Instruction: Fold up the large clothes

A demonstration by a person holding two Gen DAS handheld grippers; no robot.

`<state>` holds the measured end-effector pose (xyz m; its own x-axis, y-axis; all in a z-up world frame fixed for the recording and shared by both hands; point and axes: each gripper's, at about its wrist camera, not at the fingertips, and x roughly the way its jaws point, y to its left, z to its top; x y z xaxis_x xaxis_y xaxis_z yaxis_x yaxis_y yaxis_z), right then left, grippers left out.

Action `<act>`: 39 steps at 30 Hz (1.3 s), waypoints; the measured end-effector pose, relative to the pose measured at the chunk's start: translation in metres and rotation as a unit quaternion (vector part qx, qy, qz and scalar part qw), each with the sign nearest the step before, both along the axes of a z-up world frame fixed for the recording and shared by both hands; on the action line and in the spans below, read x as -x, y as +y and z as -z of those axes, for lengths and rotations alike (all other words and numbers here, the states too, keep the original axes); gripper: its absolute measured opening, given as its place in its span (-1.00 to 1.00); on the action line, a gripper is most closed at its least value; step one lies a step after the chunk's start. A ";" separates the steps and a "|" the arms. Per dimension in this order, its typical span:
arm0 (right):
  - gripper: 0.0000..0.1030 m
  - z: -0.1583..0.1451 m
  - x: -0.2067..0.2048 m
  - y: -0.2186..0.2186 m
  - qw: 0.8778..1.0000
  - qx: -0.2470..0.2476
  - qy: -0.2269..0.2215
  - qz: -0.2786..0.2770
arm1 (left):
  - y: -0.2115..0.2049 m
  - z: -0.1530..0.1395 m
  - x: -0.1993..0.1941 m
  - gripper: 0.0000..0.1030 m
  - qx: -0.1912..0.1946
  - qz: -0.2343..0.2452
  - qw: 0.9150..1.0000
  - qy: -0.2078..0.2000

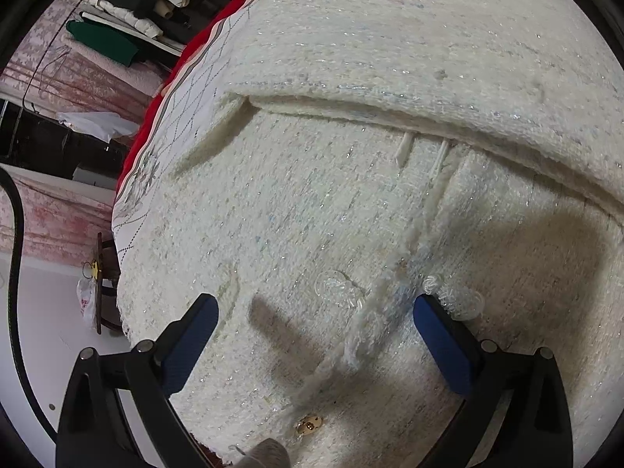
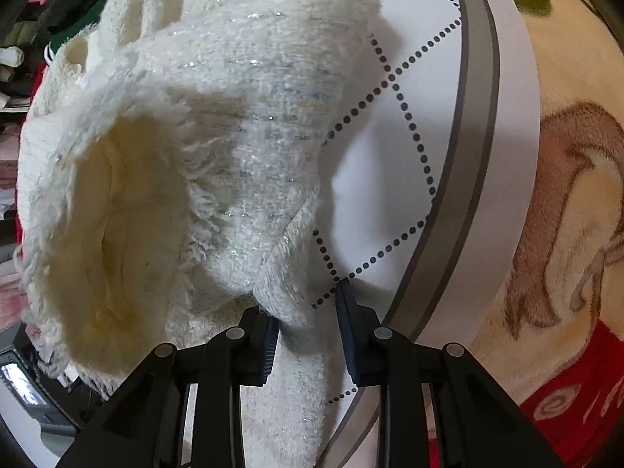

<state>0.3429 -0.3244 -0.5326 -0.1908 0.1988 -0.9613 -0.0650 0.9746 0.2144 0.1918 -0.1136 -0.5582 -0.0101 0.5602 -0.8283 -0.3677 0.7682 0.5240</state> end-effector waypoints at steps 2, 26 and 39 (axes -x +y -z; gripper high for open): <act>-0.37 -0.008 0.007 -0.007 1.000 -0.012 -0.001 -0.004 | 0.000 -0.001 0.001 1.00 -0.002 -0.003 1.000 -0.003; 0.65 -0.055 0.116 -0.197 0.994 -0.052 0.048 0.081 | -0.220 -0.084 0.078 1.00 0.009 0.202 0.979 0.039; 0.65 -0.047 0.120 -0.231 0.992 -0.026 0.054 0.112 | -0.275 0.008 0.076 1.00 -0.019 0.232 0.966 0.110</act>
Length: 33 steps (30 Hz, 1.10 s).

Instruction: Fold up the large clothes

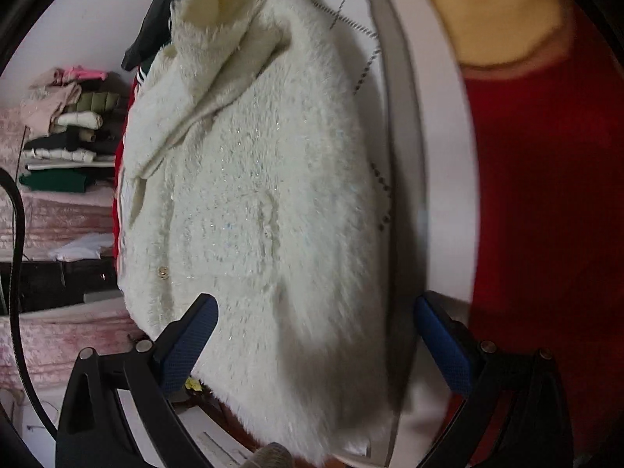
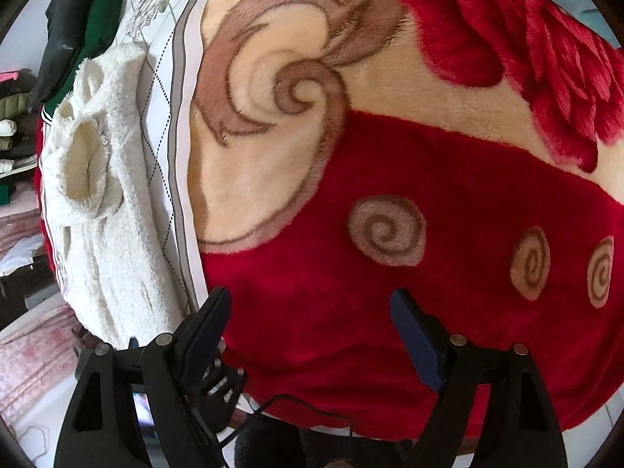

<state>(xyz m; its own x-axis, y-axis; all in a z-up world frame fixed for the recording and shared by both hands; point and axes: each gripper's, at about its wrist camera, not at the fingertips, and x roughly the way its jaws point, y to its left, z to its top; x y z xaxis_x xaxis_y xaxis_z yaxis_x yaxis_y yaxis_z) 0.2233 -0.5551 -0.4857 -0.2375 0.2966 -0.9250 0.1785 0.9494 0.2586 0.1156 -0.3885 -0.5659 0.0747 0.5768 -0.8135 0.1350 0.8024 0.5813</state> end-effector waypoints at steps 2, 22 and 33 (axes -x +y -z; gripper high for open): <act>0.65 0.000 0.000 0.004 1.000 -0.002 0.002 -0.004 | 0.008 -0.003 -0.004 1.00 0.002 -0.014 1.000 -0.009; 0.76 0.030 -0.091 0.127 0.963 -0.261 -0.033 0.048 | 0.105 -0.119 -0.003 -0.81 0.116 -0.125 0.978 -0.122; -0.19 0.095 -0.136 0.213 0.950 -0.284 0.046 0.125 | 0.144 -0.122 0.000 -0.81 0.144 -0.096 0.978 -0.117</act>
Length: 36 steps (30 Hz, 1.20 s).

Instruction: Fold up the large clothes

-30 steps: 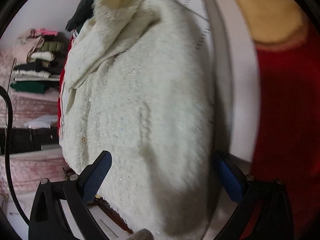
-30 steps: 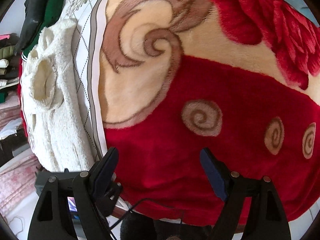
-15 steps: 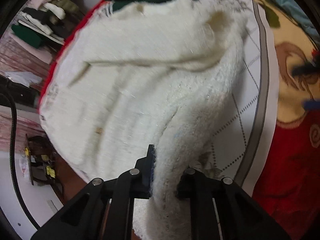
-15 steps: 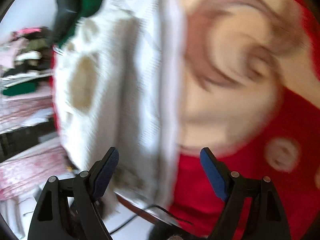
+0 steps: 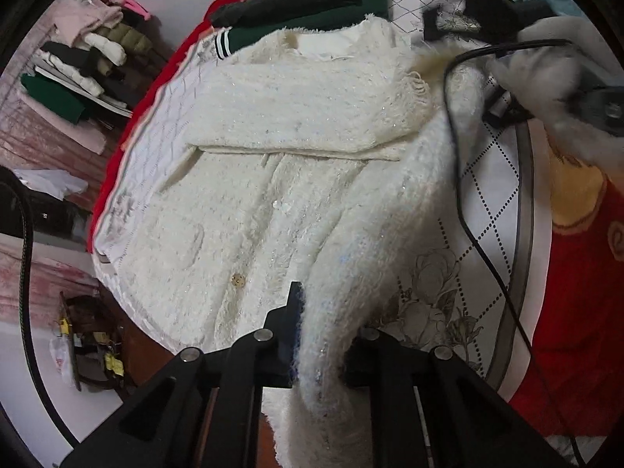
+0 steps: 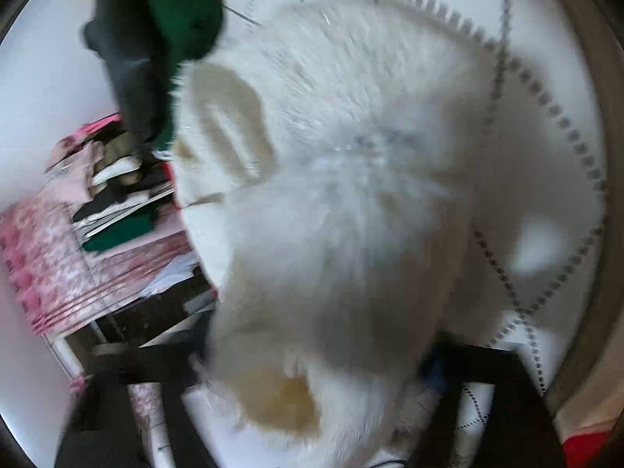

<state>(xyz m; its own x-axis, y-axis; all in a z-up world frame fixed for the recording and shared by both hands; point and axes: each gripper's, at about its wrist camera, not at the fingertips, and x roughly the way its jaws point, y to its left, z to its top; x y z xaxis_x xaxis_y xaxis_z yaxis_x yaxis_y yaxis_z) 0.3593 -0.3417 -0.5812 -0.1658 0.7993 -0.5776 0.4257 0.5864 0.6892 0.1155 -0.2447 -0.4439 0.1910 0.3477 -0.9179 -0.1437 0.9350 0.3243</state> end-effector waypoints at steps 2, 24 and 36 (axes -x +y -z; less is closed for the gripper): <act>-0.37 -0.013 0.000 0.013 0.999 0.038 -0.013 -0.013 | 0.012 -0.006 0.000 -0.82 0.018 -0.002 1.000 -0.001; -0.48 -0.113 -0.038 0.389 0.946 0.261 -0.096 -0.168 | 0.355 0.012 -0.008 -0.69 0.187 -0.213 0.959 0.003; 0.47 -0.118 -0.050 0.399 0.975 0.092 -0.089 -0.181 | 0.458 0.042 0.081 0.58 0.224 -0.407 0.885 0.024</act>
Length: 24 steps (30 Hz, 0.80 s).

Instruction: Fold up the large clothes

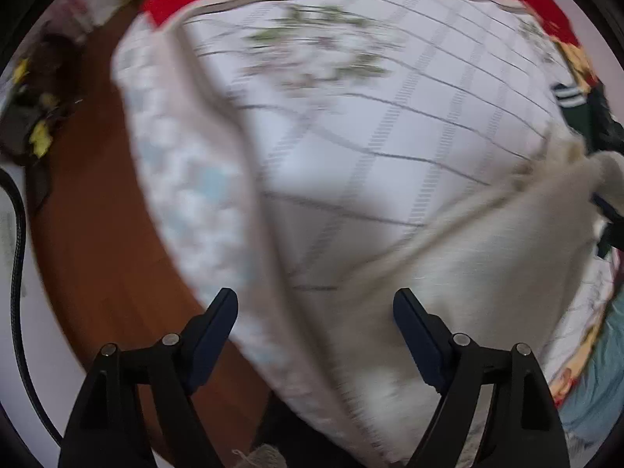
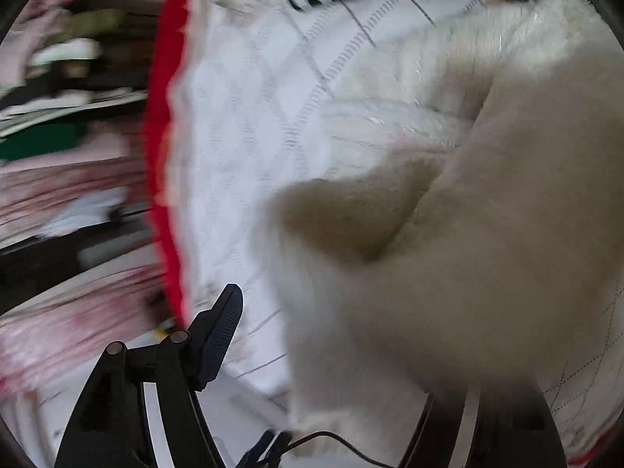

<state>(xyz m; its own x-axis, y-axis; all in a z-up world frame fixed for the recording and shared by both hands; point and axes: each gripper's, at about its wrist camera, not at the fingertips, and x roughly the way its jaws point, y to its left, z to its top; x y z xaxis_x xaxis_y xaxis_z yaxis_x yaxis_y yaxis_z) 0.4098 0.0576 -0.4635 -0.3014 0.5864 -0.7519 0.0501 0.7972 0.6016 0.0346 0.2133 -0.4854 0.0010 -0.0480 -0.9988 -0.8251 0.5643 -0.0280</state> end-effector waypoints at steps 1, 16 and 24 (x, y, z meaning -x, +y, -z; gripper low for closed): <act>0.47 -0.011 -0.003 -0.012 1.000 -0.011 -0.012 0.003 | 0.001 -0.004 0.007 0.58 -0.014 0.000 1.000 0.011; 0.47 0.054 -0.062 -0.202 0.996 0.058 -0.058 0.029 | -0.014 0.048 -0.053 0.94 -0.098 0.097 0.989 0.057; -0.30 0.107 -0.071 -0.187 0.995 -0.062 -0.022 0.079 | -0.011 0.018 -0.066 0.94 -0.166 0.122 0.976 0.066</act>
<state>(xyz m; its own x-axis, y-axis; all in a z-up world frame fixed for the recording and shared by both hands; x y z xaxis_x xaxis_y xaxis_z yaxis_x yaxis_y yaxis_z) 0.4811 -0.1295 -0.5706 -0.1670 0.7135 -0.6805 0.1409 0.7003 0.6998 0.1007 0.2022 -0.5033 -0.1006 0.2965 -0.9497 -0.6496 0.7035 0.2884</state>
